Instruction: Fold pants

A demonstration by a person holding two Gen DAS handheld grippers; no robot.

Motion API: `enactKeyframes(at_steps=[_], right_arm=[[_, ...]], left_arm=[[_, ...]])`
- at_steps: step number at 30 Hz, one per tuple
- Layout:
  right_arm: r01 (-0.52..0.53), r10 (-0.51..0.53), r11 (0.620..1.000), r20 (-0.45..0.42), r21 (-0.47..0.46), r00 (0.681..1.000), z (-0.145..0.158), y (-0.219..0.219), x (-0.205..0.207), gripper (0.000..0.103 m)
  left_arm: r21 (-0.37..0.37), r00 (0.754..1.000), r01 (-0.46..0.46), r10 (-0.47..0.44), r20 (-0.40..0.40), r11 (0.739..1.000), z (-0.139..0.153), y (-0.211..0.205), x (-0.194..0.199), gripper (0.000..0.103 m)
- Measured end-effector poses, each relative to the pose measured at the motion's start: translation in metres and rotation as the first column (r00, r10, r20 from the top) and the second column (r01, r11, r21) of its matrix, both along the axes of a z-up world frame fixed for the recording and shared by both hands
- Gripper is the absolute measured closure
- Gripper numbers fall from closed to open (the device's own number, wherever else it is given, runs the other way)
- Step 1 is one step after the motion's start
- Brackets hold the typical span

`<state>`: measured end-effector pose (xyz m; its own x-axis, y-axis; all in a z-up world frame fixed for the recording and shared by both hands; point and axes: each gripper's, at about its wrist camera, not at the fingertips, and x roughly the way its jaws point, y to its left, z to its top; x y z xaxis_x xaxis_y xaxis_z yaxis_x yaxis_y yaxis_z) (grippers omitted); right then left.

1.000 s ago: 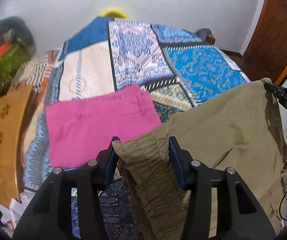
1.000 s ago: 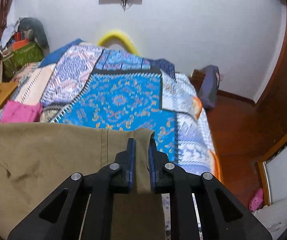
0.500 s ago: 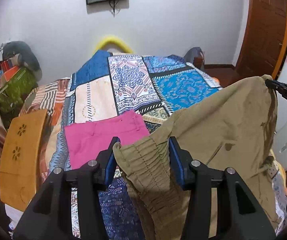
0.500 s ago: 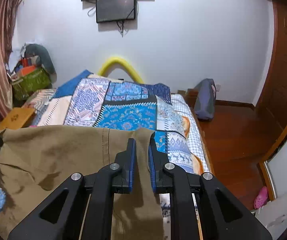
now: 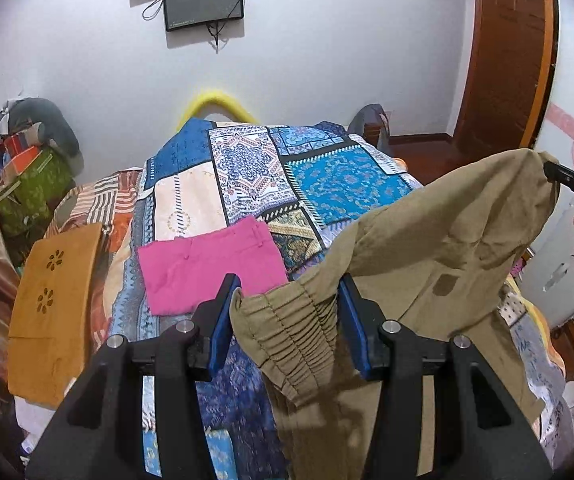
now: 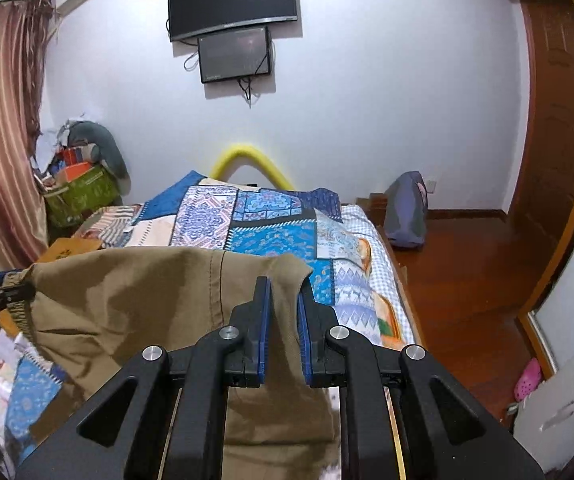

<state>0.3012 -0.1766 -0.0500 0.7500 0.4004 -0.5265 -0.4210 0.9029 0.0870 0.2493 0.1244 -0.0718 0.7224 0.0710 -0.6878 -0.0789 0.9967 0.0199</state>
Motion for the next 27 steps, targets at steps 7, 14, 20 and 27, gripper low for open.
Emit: enactKeyframes(at_steps=[7,14,20,27], right_arm=[[-0.001,0.001,1.000,-0.018,-0.004,1.000,-0.012,-0.012,-0.045,0.092],[-0.039,0.037,0.998,-0.051,-0.051,0.998,-0.031,-0.017,-0.093,0.092],[-0.052,0.045,0.996,-0.105,-0.067,0.993,-0.061,-0.022,-0.124,0.092],[-0.049,0.037,0.997,-0.188,-0.057,0.981,-0.101,-0.029,-0.155,0.091]], left_arm=[[-0.004,1.000,0.029,-0.029,0.004,1.000,-0.008,-0.013,-0.047,0.054],[0.005,0.998,0.056,-0.056,-0.014,0.998,-0.033,-0.022,-0.089,0.054],[0.006,0.994,0.092,-0.091,-0.057,0.996,-0.063,-0.031,-0.123,0.054],[0.005,0.985,0.123,-0.121,-0.125,0.992,-0.099,-0.040,-0.145,0.054]])
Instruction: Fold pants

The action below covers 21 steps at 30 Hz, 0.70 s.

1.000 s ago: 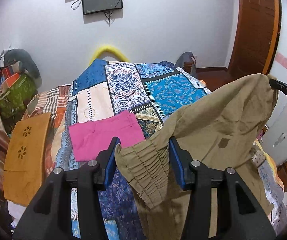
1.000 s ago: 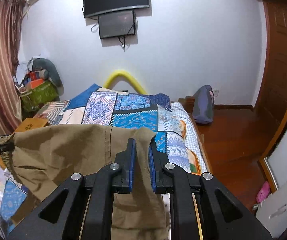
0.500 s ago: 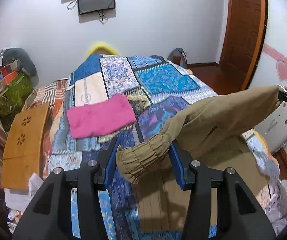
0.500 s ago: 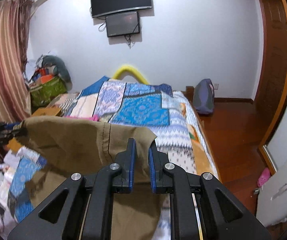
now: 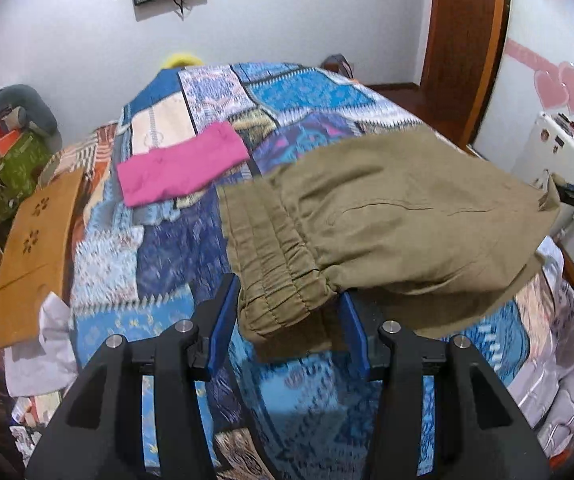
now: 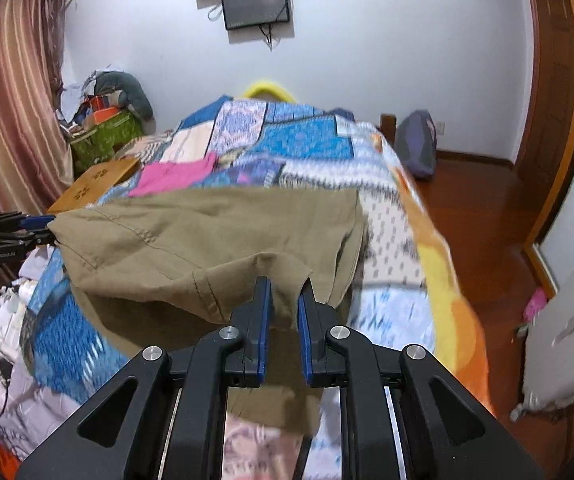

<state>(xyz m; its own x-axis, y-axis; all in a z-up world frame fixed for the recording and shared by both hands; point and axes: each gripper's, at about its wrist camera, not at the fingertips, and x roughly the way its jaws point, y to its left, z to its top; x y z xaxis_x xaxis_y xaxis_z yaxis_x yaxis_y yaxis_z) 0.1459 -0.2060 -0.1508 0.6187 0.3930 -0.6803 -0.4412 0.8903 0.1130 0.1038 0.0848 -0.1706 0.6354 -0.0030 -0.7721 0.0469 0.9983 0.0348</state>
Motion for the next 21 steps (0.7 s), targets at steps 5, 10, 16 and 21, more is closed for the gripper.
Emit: enactKeyframes(at_steps=[5,10,16,21], right_arm=[[0.009,-0.010,1.000,-0.048,-0.023,0.999,-0.025,-0.004,-0.018,0.088],[0.040,-0.041,0.999,-0.093,-0.006,0.995,-0.036,-0.016,-0.033,0.087],[0.061,-0.063,0.998,-0.118,-0.018,0.991,-0.034,-0.026,-0.053,0.085],[0.059,-0.060,0.998,-0.089,-0.010,0.994,-0.017,-0.030,-0.065,0.080]], left_arm=[[0.020,1.000,0.003,-0.003,-0.022,1.000,-0.017,-0.002,-0.012,0.054],[0.010,1.000,0.001,0.000,-0.025,1.000,-0.022,0.001,-0.024,0.054],[0.038,0.999,0.037,-0.037,0.007,0.999,-0.008,-0.009,-0.041,0.054],[0.088,0.993,0.102,-0.107,0.057,0.991,0.014,-0.030,-0.043,0.053]])
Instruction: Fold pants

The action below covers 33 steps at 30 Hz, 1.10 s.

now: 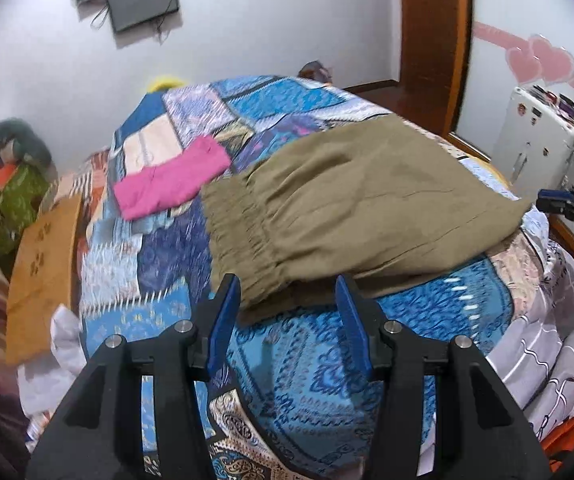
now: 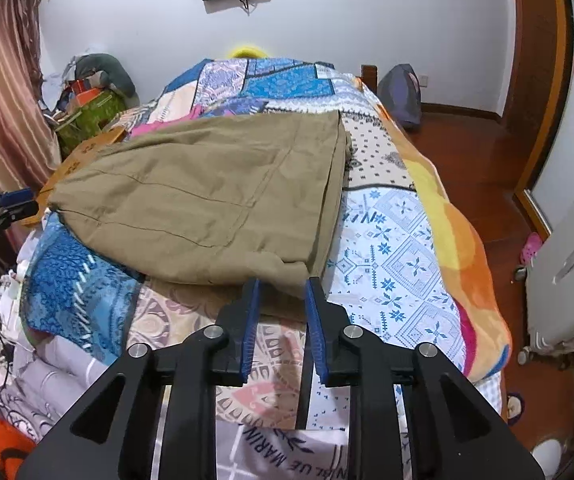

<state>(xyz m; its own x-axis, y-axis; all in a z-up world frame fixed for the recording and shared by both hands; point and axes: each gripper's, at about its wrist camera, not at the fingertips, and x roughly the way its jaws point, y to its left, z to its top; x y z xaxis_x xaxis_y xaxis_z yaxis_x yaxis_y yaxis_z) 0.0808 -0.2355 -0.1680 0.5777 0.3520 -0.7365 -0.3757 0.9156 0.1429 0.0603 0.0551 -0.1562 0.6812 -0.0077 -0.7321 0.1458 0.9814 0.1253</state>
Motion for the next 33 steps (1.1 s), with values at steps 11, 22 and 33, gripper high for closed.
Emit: enactKeyframes(at_steps=[11,22,33], right_arm=[[-0.128,0.123,0.989,0.062,0.079,0.990,0.021,0.055,0.009,0.061],[-0.222,0.228,0.971,-0.062,0.089,0.972,-0.035,0.117,0.032,0.061],[-0.161,0.173,0.981,-0.116,0.104,0.978,-0.044,0.064,0.028,0.065]], left_arm=[[-0.039,0.993,0.096,-0.098,-0.061,0.995,-0.006,-0.046,0.046,0.052],[-0.181,0.987,0.036,-0.064,-0.151,0.983,-0.052,-0.036,0.065,0.052],[-0.214,0.987,0.026,-0.060,-0.152,0.976,-0.053,-0.005,0.043,0.053]])
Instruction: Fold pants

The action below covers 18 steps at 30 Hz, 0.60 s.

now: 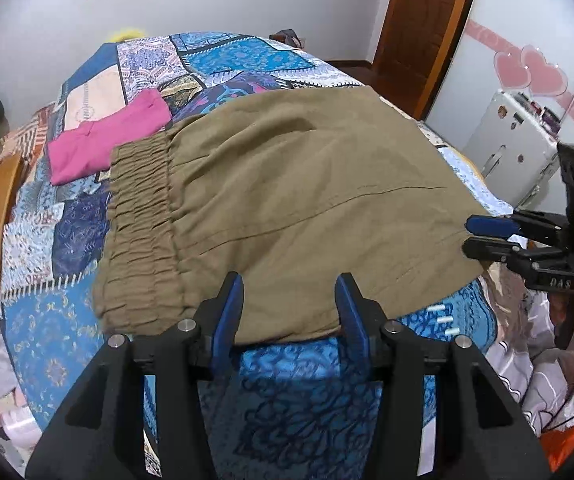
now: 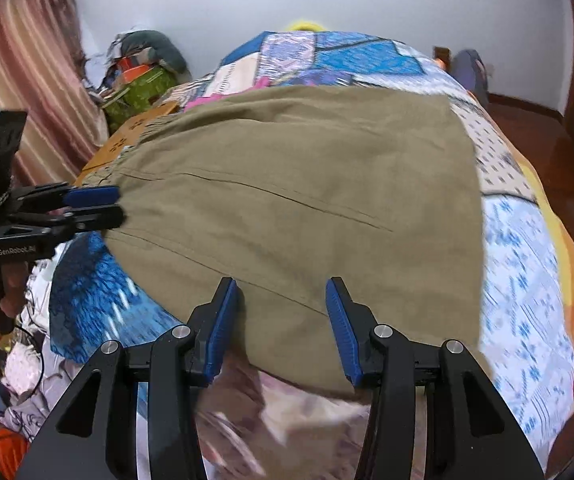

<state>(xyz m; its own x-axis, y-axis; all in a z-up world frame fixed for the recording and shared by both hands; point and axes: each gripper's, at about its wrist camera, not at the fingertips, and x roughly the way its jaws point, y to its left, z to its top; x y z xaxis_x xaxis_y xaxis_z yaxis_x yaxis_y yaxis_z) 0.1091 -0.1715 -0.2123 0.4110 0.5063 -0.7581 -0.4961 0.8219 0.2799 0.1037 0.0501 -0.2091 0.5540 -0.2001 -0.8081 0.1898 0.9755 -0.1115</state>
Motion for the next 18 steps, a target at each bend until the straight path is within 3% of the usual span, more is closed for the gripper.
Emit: enactKeyframes(at_steps=[3,5,9,12,18], right_arm=[[0.028,-0.028,1.000,-0.015,0.005,0.999,0.001,-0.013,-0.007,0.068],[0.065,-0.065,0.995,0.002,-0.069,0.998,-0.001,-0.021,-0.011,0.068],[0.113,-0.114,0.994,-0.069,-0.008,0.991,-0.012,-0.049,-0.012,0.068],[0.126,-0.128,0.991,-0.055,-0.034,0.990,-0.010,-0.054,-0.018,0.073],[0.143,-0.146,0.988,-0.050,-0.050,0.988,-0.009,-0.053,-0.020,0.073]], left_arm=[[-0.012,1.000,-0.008,0.008,-0.003,1.000,0.001,0.006,-0.004,0.055],[-0.003,1.000,-0.016,0.016,0.004,1.000,0.003,0.008,-0.008,0.055],[-0.032,1.000,-0.022,0.022,0.003,0.999,0.000,0.017,-0.014,0.055],[-0.034,0.999,-0.032,0.032,0.007,0.999,-0.001,0.017,-0.018,0.055],[-0.048,0.998,-0.059,0.059,-0.007,0.997,-0.001,0.017,-0.019,0.055]])
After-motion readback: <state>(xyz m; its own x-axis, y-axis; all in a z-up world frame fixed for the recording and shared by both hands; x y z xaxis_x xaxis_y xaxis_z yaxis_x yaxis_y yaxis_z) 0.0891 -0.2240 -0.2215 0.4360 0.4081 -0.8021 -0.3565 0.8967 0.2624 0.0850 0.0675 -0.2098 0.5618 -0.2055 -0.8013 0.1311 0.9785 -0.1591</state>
